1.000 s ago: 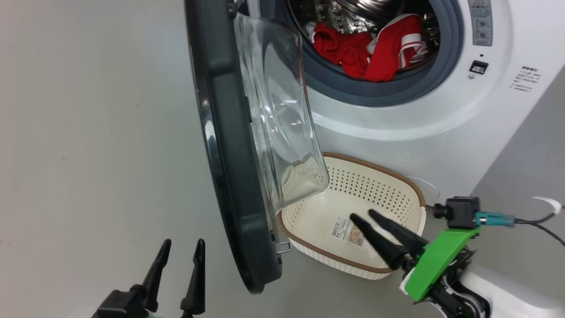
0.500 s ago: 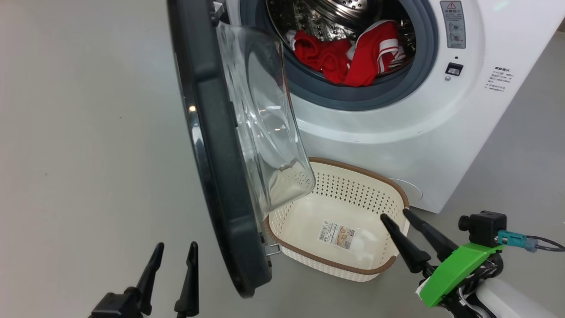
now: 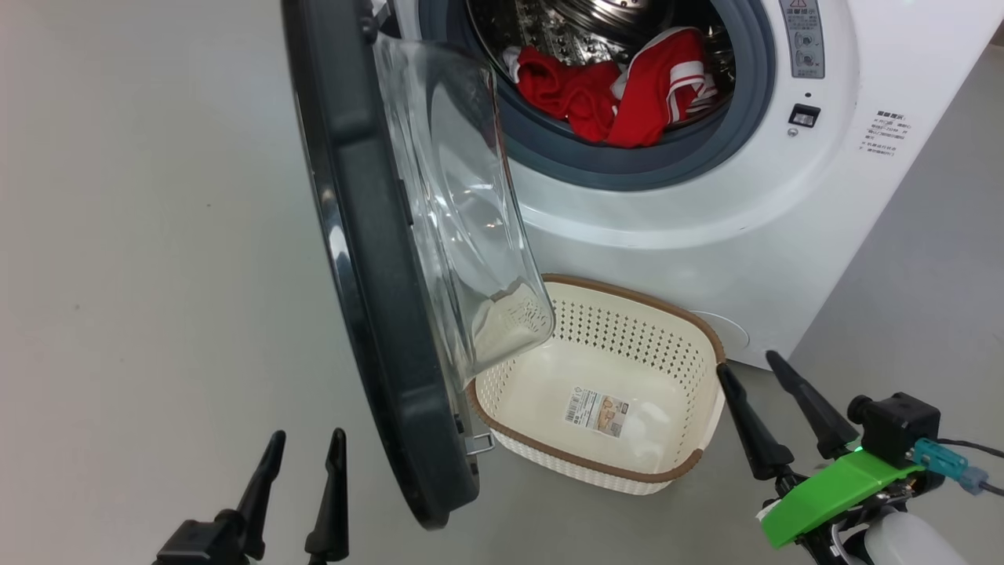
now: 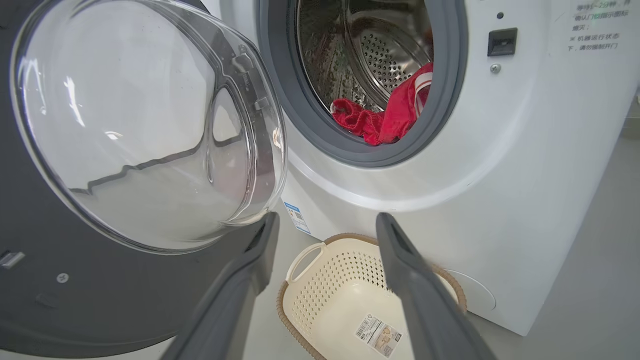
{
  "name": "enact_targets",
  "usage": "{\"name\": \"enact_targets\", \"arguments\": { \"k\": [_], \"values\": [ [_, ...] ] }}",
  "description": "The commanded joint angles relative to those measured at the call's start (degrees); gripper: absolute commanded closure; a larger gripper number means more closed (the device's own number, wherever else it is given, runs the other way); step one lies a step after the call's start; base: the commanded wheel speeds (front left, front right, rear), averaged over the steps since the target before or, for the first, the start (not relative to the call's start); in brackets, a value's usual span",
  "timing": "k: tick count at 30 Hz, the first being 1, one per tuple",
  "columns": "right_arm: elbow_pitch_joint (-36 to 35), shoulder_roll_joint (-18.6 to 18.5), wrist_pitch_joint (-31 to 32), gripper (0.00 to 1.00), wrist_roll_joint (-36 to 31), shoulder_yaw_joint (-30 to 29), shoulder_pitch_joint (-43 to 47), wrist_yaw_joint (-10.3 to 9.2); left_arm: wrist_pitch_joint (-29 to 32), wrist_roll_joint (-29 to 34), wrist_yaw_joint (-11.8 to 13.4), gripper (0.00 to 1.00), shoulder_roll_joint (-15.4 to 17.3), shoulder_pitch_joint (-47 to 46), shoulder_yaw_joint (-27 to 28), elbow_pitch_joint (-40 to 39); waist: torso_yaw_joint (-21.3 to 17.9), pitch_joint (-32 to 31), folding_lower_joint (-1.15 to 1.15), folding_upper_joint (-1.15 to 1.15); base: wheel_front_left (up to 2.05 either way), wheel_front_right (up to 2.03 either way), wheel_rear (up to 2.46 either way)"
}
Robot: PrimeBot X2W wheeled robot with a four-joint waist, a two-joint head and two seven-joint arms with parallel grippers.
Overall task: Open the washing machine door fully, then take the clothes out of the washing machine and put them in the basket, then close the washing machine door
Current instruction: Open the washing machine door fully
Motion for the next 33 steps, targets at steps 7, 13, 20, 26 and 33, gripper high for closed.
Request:
{"name": "enact_targets", "arguments": {
  "k": [7,13,20,26,33],
  "values": [
    [-3.5,3.7,-0.5,0.00,-8.0,-6.1,2.9,0.39,-0.5,0.5,-0.1,0.00,0.6,-1.1,2.0,-1.2,0.1,0.1,0.00,0.00,0.00,0.00,0.00],
    [-4.3,5.9,-0.5,0.00,-13.9,-9.2,5.1,0.39,-0.5,0.5,0.0,0.00,0.6,-1.1,2.1,-1.3,0.3,-0.1,0.00,0.00,0.00,0.00,0.00],
    [-4.4,7.4,-0.5,0.00,-16.5,-11.1,6.8,0.39,-0.5,0.4,0.0,0.00,0.6,-1.0,1.9,-1.2,0.3,-0.2,0.00,0.00,0.00,0.00,0.00],
    [-4.6,8.0,-0.5,0.00,-17.4,-12.0,7.2,0.39,-0.5,0.2,0.0,0.00,0.6,-1.3,2.0,-1.1,0.1,-0.1,0.00,0.00,0.00,0.00,0.00],
    [-5.0,8.2,-0.5,0.00,-18.1,-12.2,7.3,0.39,-0.5,-2.3,0.2,1.00,0.6,-2.2,4.4,-5.3,0.1,-0.4,0.00,0.00,0.00,0.00,0.00]
  ]
}}
